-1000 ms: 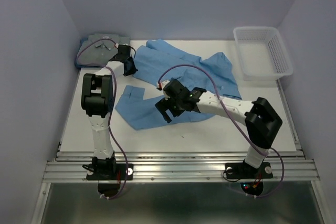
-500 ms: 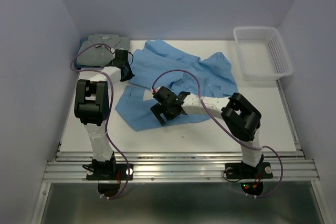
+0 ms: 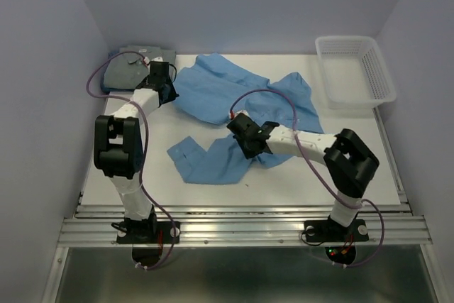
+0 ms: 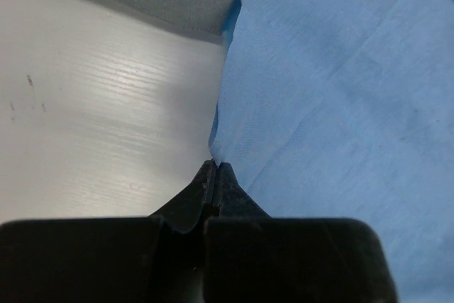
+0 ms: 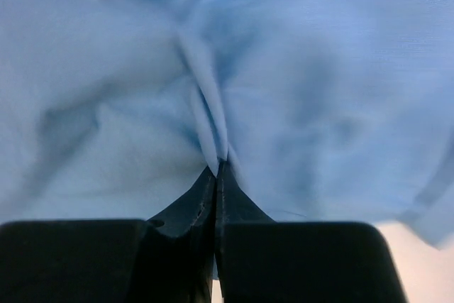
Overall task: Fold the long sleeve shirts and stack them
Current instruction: Flatten the shirt out
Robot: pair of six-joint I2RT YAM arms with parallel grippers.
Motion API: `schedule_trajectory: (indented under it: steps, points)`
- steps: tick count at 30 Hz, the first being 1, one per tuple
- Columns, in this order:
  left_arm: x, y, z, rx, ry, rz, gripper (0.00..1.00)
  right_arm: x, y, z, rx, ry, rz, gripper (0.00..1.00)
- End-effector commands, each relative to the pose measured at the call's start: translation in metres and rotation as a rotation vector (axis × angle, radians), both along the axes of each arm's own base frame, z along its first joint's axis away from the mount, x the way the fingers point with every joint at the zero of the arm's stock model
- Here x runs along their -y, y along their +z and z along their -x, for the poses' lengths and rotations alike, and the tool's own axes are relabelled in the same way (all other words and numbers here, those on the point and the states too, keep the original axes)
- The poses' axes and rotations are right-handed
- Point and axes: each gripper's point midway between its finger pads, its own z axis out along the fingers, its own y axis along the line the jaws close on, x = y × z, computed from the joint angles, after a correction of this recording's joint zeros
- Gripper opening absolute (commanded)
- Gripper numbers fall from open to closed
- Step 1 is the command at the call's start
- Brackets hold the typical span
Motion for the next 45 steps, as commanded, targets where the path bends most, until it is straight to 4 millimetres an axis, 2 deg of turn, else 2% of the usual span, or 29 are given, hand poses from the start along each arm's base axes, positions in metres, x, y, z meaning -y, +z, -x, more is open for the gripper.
schedule_trajectory:
  steps: [1, 2, 4, 5, 6, 7, 8, 10, 11, 12, 15, 16, 17, 18, 20, 21, 24, 25, 29, 30, 31, 35, 37, 38, 40, 41, 42, 44, 45]
  points:
    - [-0.006, 0.085, 0.000, 0.177, 0.004, -0.004, 0.00, 0.064, 0.125, -0.060, 0.370, -0.220, -0.004, 0.01]
    - [-0.006, 0.114, 0.005, 0.238, 0.001, 0.008, 0.00, 0.077, 0.171, -0.067, 0.472, -0.248, -0.045, 0.01]
    - [-0.001, 0.151, 0.010, 0.328, -0.018, 0.041, 0.00, 0.107, 0.236, -0.083, 0.624, -0.301, -0.050, 0.01]
    - [0.005, 0.188, 0.018, 0.411, -0.043, 0.073, 0.00, 0.115, 0.277, -0.082, 0.726, -0.324, -0.102, 0.01]
    - [0.008, 0.211, 0.022, 0.472, -0.056, 0.090, 0.00, 0.128, 0.302, -0.084, 0.795, -0.356, -0.097, 0.01]
    - [0.010, 0.236, 0.026, 0.529, -0.067, 0.105, 0.00, 0.134, 0.340, -0.084, 0.880, -0.345, -0.104, 0.01]
    - [0.013, 0.270, 0.039, 0.608, -0.095, 0.126, 0.00, 0.143, 0.369, -0.076, 0.939, -0.351, -0.135, 0.01]
    - [0.022, 0.322, 0.055, 0.730, -0.151, 0.157, 0.00, 0.151, 0.414, -0.067, 1.030, -0.312, -0.158, 0.01]
    - [0.026, 0.354, 0.074, 0.807, -0.189, 0.172, 0.00, 0.156, 0.452, -0.058, 1.107, -0.310, -0.222, 0.01]
    - [0.029, 0.397, 0.097, 0.923, -0.227, 0.183, 0.00, 0.165, 0.498, -0.039, 1.203, -0.263, -0.290, 0.01]
    - [0.030, 0.448, 0.137, 1.056, -0.267, 0.192, 0.00, 0.184, 0.553, -0.014, 1.315, -0.233, -0.320, 0.01]
    - [0.030, 0.473, 0.155, 1.127, -0.287, 0.194, 0.00, 0.191, 0.569, -0.006, 1.355, -0.212, -0.295, 0.01]
    - [0.031, 0.498, 0.184, 1.203, -0.316, 0.202, 0.00, 0.205, 0.598, 0.011, 1.418, -0.219, -0.321, 0.01]
    - [0.031, 0.514, 0.201, 1.253, -0.333, 0.203, 0.00, 0.210, 0.614, 0.020, 1.455, -0.199, -0.329, 0.01]
    - [0.029, 0.552, 0.250, 1.374, -0.366, 0.203, 0.00, 0.213, 0.632, 0.032, 1.474, -0.139, -0.318, 0.01]
    - [0.028, 0.563, 0.268, 1.413, -0.377, 0.205, 0.00, 0.222, 0.661, 0.056, 1.542, -0.100, -0.380, 0.01]
    - [0.024, 0.599, 0.333, 1.556, -0.408, 0.219, 0.00, 0.227, 0.689, 0.087, 1.616, -0.003, -0.443, 0.01]
    - [0.025, 0.609, 0.362, 1.607, -0.436, 0.238, 0.00, 0.242, 0.704, 0.110, 1.675, -0.002, -0.486, 0.01]
    - [0.029, 0.624, 0.417, 1.695, -0.514, 0.262, 0.00, 0.254, 0.730, 0.165, 1.805, 0.137, -0.588, 0.01]
    - [0.031, 0.624, 0.424, 1.702, -0.530, 0.267, 0.00, 0.260, 0.735, 0.189, 1.846, 0.195, -0.627, 0.01]
    - [0.033, 0.625, 0.430, 1.708, -0.552, 0.267, 0.00, 0.265, 0.737, 0.200, 1.861, 0.209, -0.665, 0.01]
    - [0.038, 0.624, 0.446, 1.719, -0.593, 0.296, 0.00, 0.276, 0.740, 0.220, 1.901, 0.237, -0.673, 0.01]
    - [0.032, 0.623, 0.441, 1.714, -0.548, 0.312, 0.00, 0.278, 0.738, 0.208, 1.904, 0.179, -0.618, 0.01]
    - [0.030, 0.622, 0.435, 1.706, -0.528, 0.316, 0.00, 0.270, 0.730, 0.190, 1.875, 0.164, -0.575, 0.01]
    - [0.028, 0.614, 0.414, 1.671, -0.487, 0.319, 0.00, 0.272, 0.725, 0.166, 1.872, 0.063, -0.492, 0.01]
    - [0.023, 0.611, 0.398, 1.649, -0.437, 0.321, 0.00, 0.267, 0.719, 0.150, 1.853, 0.041, -0.437, 0.01]
    - [0.021, 0.600, 0.376, 1.607, -0.401, 0.323, 0.00, 0.266, 0.709, 0.123, 1.834, -0.042, -0.319, 0.01]
    - [0.010, 0.584, 0.333, 1.538, -0.295, 0.313, 0.00, 0.245, 0.685, 0.073, 1.757, -0.106, -0.160, 0.01]
    - [0.007, 0.562, 0.301, 1.469, -0.245, 0.303, 0.00, 0.239, 0.662, 0.045, 1.680, -0.146, -0.033, 0.01]
